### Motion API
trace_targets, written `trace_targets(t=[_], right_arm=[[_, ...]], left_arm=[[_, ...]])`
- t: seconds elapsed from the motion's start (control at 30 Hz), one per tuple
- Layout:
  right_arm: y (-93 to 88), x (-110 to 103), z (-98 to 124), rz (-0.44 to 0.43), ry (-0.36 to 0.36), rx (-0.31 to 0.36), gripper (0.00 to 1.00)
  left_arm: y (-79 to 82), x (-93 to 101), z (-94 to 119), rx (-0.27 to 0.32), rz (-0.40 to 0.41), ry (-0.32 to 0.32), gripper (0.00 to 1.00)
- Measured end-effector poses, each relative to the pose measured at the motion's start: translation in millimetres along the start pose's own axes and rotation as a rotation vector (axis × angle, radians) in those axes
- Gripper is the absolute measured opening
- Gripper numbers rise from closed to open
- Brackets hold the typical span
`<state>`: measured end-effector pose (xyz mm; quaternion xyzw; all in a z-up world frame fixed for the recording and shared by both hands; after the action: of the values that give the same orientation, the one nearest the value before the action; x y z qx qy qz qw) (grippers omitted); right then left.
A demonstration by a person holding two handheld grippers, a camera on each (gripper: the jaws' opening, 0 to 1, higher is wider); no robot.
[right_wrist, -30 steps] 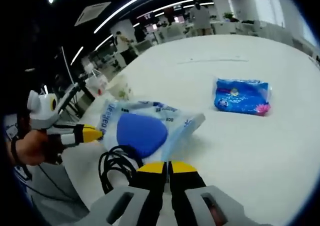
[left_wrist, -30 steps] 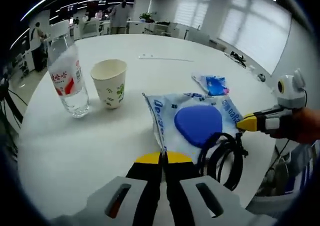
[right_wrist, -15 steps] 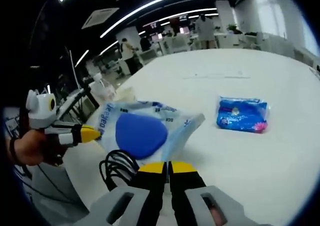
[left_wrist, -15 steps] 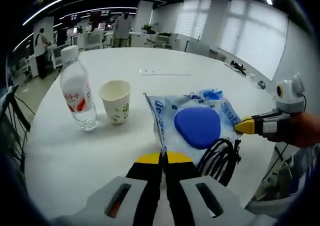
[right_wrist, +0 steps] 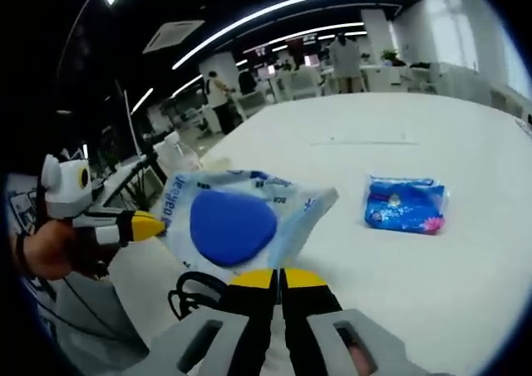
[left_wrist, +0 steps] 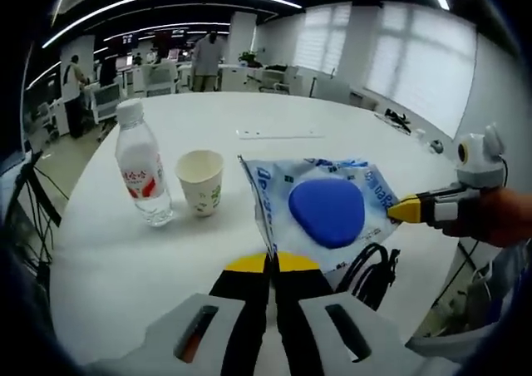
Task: Arrange the tabletop items into an orderly group along one side of the table until the central work area is clear of visible clutter.
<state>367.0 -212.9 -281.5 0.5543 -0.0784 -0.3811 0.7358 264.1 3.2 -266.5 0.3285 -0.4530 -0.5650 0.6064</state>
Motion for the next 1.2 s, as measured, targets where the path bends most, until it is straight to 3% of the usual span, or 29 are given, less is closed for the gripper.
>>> trace_targets(t=[0.5, 0.73, 0.93, 1.2], right_arm=[[4.0, -4, 4, -0.015, -0.003, 0.022, 0.0], [6.3, 0, 4, -0.02, -0.015, 0.038, 0.0], [12.0, 1, 2, -0.016, -0.016, 0.055, 0.0], [12.3, 0, 3, -0.017, -0.018, 0.047, 0.0]], left_arm=[[2.9, -5.9, 2, 0.019, 0.012, 0.008, 0.0], [10.9, 1.5, -3, 0.03, -0.017, -0.007, 0.0], [26.8, 9.1, -1, 0.049, -0.025, -0.01, 0.0], [19.6, -1.4, -9, 0.043, -0.027, -0.007, 0.0]])
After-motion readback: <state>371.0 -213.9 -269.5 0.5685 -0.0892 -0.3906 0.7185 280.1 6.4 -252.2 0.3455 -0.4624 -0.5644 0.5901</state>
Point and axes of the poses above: the point that each gripper's makers call its tool centre point, and the gripper's own axes: z roughly backward along the fingers, x roughly to its right, y roughly out of its top, the point moved 8 cm from there along z, roughly backward along the fingers, and after that the axes turned 14 degrees about x, right-handed, at the moved point
